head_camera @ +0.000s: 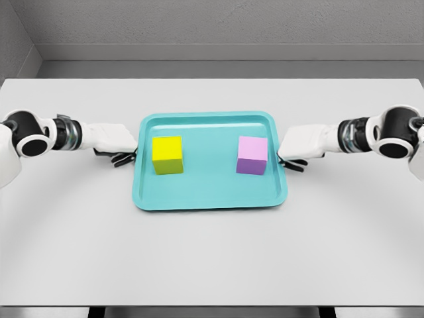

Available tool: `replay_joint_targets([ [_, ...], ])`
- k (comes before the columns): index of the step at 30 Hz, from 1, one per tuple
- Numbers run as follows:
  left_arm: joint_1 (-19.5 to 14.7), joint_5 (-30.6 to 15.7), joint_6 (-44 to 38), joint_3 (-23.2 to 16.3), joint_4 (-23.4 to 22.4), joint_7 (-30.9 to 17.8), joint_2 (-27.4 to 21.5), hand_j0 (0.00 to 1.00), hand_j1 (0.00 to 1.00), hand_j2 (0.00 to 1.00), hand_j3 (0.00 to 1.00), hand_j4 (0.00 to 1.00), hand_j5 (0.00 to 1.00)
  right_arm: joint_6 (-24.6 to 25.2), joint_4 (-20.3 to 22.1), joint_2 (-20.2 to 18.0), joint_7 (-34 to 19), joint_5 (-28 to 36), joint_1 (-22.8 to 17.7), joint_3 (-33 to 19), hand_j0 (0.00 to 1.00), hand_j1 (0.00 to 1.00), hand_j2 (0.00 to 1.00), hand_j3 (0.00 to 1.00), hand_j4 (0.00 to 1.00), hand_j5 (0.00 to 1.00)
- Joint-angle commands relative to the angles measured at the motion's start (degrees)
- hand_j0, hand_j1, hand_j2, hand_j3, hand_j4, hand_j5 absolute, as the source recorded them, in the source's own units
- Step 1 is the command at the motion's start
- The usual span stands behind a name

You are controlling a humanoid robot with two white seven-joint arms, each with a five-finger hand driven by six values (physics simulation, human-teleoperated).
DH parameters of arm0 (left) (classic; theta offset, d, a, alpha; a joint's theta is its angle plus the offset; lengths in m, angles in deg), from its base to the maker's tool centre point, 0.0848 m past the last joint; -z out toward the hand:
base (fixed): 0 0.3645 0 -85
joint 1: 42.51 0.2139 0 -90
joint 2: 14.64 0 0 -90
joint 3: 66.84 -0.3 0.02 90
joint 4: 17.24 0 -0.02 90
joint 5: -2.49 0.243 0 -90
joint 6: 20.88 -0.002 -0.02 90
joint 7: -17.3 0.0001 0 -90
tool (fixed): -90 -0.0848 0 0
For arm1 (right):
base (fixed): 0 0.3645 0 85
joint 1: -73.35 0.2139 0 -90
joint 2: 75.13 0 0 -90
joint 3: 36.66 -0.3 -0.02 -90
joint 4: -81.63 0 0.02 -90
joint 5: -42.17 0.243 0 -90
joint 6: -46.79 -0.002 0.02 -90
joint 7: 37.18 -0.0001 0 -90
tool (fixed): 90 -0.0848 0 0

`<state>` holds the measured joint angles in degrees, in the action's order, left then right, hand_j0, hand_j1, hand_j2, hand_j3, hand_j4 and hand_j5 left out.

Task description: Push two cubes

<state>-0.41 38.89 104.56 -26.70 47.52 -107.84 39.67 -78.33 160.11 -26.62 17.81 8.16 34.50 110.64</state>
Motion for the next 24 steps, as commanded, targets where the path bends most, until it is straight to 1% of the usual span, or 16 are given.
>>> replay_joint_targets([
  [1,0.0,-1.9,-0.4,0.1,0.1,0.1,0.3,0.02,0.02,0.02,0.02,0.02,0.02,0.1,-0.3,0.5,0.0,0.2,0.1,0.6,0.0,0.0,0.0,0.0,0.0,0.0],
  [4,-0.2,-1.9,-0.4,0.3,-0.2,0.1,-0.2,0.03,0.03,0.03,0.03,0.03,0.03,0.1,-0.8,1.3,0.0,-0.5,0.4,0.8,0.0,0.0,0.0,0.0,0.0,0.0],
  [6,-0.3,-1.9,-0.4,0.7,-1.1,0.1,-0.3,0.04,0.04,0.04,0.04,0.04,0.04,0.1,-0.9,1.4,0.0,-0.5,0.8,0.9,0.0,0.0,0.0,0.0,0.0,0.0],
  [7,-0.4,-1.9,-0.4,0.7,-1.4,0.1,-0.3,0.06,0.06,0.06,0.06,0.06,0.06,0.1,-0.8,1.5,0.0,-0.5,0.8,0.9,0.0,0.0,0.0,0.0,0.0,0.0],
  [8,-0.4,-2.3,-0.4,0.8,-2.7,0.1,-0.3,0.11,0.11,0.11,0.11,0.11,0.11,0.1,-0.9,1.8,0.0,-0.6,0.8,0.9,0.0,0.0,0.0,0.0,0.0,0.0],
  [9,-0.6,-2.6,-0.4,1.0,-5.2,0.1,-0.3,0.19,0.19,0.19,0.19,0.19,0.19,0.1,-0.8,1.9,0.0,-0.6,0.9,1.1,0.0,0.0,0.0,0.0,0.0,0.0],
  [12,-1.0,-2.6,-0.4,2.2,-6.0,0.1,-0.5,0.23,0.23,0.23,0.23,0.23,0.23,0.1,-0.8,2.6,0.0,-1.0,1.4,1.3,0.0,0.0,0.0,0.0,0.0,0.0],
  [14,-1.5,-2.7,-0.4,2.2,-5.4,0.1,-0.5,0.22,0.22,0.22,0.22,0.22,0.22,0.1,-0.8,3.0,0.0,-1.0,1.8,1.4,0.0,0.0,0.0,0.0,0.0,0.0],
  [16,-1.4,-3.4,-0.4,1.9,-2.3,0.1,-0.5,0.22,0.22,0.22,0.22,0.22,0.22,0.1,-0.8,3.3,0.0,-1.0,1.8,1.4,0.0,0.0,0.0,0.0,0.0,0.0],
  [17,-1.4,-3.5,-0.4,1.6,-1.6,0.1,-0.6,0.22,0.22,0.22,0.22,0.22,0.22,0.1,-0.8,3.3,0.0,-1.0,2.0,1.4,0.0,0.0,0.0,0.0,0.0,0.0],
  [24,-1.8,-3.4,-0.4,1.0,-1.4,0.1,-0.4,0.18,0.18,0.18,0.18,0.18,0.18,0.1,-0.7,4.7,0.0,-1.0,2.5,2.4,0.0,0.0,0.0,0.0,0.0,0.0],
])
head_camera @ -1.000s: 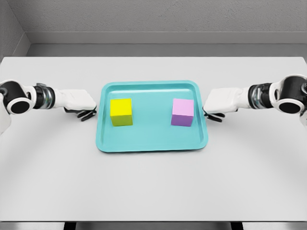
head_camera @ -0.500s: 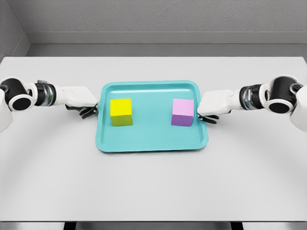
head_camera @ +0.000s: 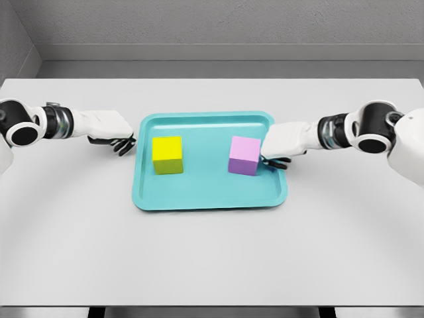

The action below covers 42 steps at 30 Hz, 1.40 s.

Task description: Push two cubes

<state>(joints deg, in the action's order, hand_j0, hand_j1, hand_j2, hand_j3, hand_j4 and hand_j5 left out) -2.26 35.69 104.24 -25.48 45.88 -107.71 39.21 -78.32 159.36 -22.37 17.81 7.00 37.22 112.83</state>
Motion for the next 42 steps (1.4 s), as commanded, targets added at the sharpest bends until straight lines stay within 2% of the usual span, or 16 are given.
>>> replay_joint_targets([
  [1,0.1,-0.2,-0.1,-0.8,0.3,0.0,0.1,0.18,0.18,0.18,0.18,0.18,0.18,0.1,0.1,0.5,0.0,0.2,0.1,0.3,0.0,0.0,0.0,0.0,0.0,0.0],
  [21,-0.2,0.4,-0.1,-1.7,0.6,0.0,3.0,0.18,0.18,0.18,0.18,0.18,0.18,0.1,0.7,3.0,0.0,0.2,1.9,1.3,0.0,0.0,0.0,0.0,0.0,0.0],
  [25,-2.5,0.1,-0.1,-1.4,0.6,0.0,1.3,0.18,0.18,0.18,0.18,0.18,0.18,0.1,0.4,2.4,0.0,0.5,1.9,0.6,0.0,0.0,0.0,0.0,0.0,0.0],
  [29,-3.1,0.1,-0.1,-1.0,0.9,0.0,-0.5,0.18,0.18,0.18,0.18,0.18,0.18,0.1,0.7,2.3,0.0,0.8,2.0,-0.7,0.0,0.0,0.0,0.0,0.0,0.0],
  [30,-3.1,0.1,-0.1,-1.1,1.6,0.0,-0.6,0.18,0.18,0.18,0.18,0.18,0.18,0.1,0.7,2.3,0.0,0.9,1.8,-2.6,0.0,0.0,0.0,0.0,0.0,0.0],
  [33,-3.0,0.1,-0.1,-2.5,5.4,0.0,-0.6,0.18,0.18,0.18,0.18,0.18,0.18,0.1,0.6,-0.3,0.0,1.2,0.7,-7.1,0.0,0.0,0.0,0.0,0.0,0.0],
  [35,-3.0,0.0,-0.1,-3.2,5.9,0.0,-0.4,0.18,0.18,0.18,0.18,0.18,0.18,0.1,0.6,-2.6,0.0,1.2,-0.9,-9.7,0.0,0.0,0.0,0.0,0.0,0.0],
  [37,-3.3,0.1,-0.1,-3.3,6.9,0.0,-0.5,0.18,0.18,0.18,0.18,0.18,0.18,0.1,0.7,-4.2,0.0,1.3,-1.8,-10.3,0.0,0.0,0.0,0.0,0.0,0.0],
  [42,-3.1,0.3,-0.1,-4.6,9.2,0.0,-0.6,0.15,0.15,0.15,0.15,0.15,0.15,0.1,0.5,-3.6,0.0,1.2,-2.2,-7.5,0.0,0.0,0.0,0.0,0.0,0.0],
])
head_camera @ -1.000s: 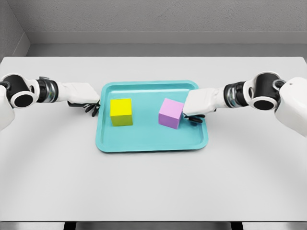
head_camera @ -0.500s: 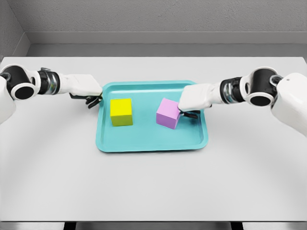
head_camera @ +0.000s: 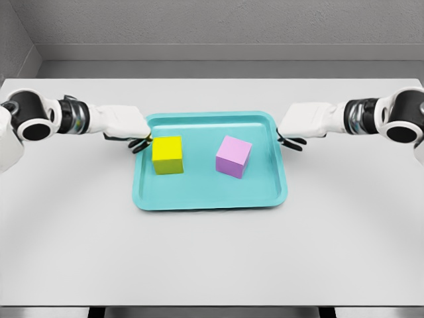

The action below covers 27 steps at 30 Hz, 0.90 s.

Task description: Push two cubes

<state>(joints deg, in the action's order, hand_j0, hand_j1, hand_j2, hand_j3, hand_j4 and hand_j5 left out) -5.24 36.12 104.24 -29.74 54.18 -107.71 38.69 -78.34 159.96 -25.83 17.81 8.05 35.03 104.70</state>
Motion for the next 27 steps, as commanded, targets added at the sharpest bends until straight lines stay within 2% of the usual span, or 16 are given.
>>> replay_joint_targets([
  [1,0.0,-0.1,-0.1,-0.5,0.9,0.0,-0.1,0.15,0.15,0.15,0.15,0.15,0.15,0.1,-0.2,-0.2,0.0,0.2,0.0,0.7,0.0,0.0,0.0,0.0,0.0,0.0],
  [5,0.0,-0.1,-0.1,-0.7,1.1,0.0,-0.1,0.14,0.14,0.14,0.14,0.14,0.14,0.1,-4.1,1.6,0.0,0.0,0.2,3.0,0.0,0.0,0.0,0.0,0.0,0.0],
  [9,0.2,-0.1,-0.1,-0.7,1.1,0.0,0.1,0.14,0.14,0.14,0.14,0.14,0.14,0.1,-4.0,3.4,0.0,-0.2,0.4,5.4,0.0,0.0,0.0,0.0,0.0,0.0],
  [15,0.2,-0.3,-0.1,-0.5,0.9,0.0,0.5,0.14,0.14,0.14,0.14,0.14,0.14,0.1,-1.8,3.4,0.0,-0.3,0.7,6.4,0.0,0.0,0.0,0.0,0.0,0.0],
  [27,0.3,-0.6,-0.1,-0.5,0.7,0.0,2.0,0.14,0.14,0.14,0.14,0.14,0.14,0.1,-3.1,6.9,0.0,-0.5,1.6,7.7,0.0,0.0,0.0,0.0,0.0,0.0],
])
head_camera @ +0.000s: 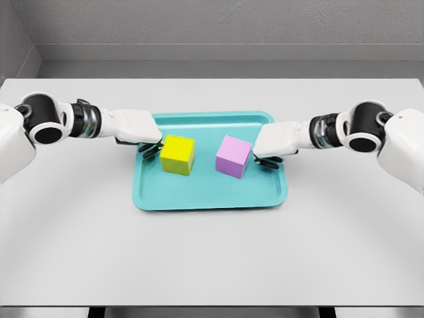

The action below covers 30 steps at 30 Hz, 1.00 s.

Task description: Push two cubes

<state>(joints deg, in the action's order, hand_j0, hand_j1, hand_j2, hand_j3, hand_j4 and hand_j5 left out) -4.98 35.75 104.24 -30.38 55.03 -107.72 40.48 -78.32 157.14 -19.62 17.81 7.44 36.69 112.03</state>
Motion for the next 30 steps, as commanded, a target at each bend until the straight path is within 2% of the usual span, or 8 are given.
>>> replay_joint_targets([
  [1,0.0,-0.2,-0.1,0.1,-0.1,0.0,0.2,0.14,0.14,0.14,0.14,0.14,0.14,0.1,-0.4,0.7,0.0,0.1,0.0,0.4,0.0,0.0,0.0,0.0,0.0,0.0],
  [12,-0.1,-0.1,-0.1,0.1,-0.4,0.0,1.2,0.12,0.12,0.12,0.12,0.12,0.12,0.1,-2.4,2.2,0.0,0.0,1.2,0.3,0.0,0.0,0.0,0.0,0.0,0.0],
  [30,-0.5,-0.3,-0.1,0.5,-1.3,0.0,3.7,0.11,0.11,0.11,0.11,0.11,0.11,0.1,-1.9,5.2,0.0,0.0,2.0,1.5,0.0,0.0,0.0,0.0,0.0,0.0],
])
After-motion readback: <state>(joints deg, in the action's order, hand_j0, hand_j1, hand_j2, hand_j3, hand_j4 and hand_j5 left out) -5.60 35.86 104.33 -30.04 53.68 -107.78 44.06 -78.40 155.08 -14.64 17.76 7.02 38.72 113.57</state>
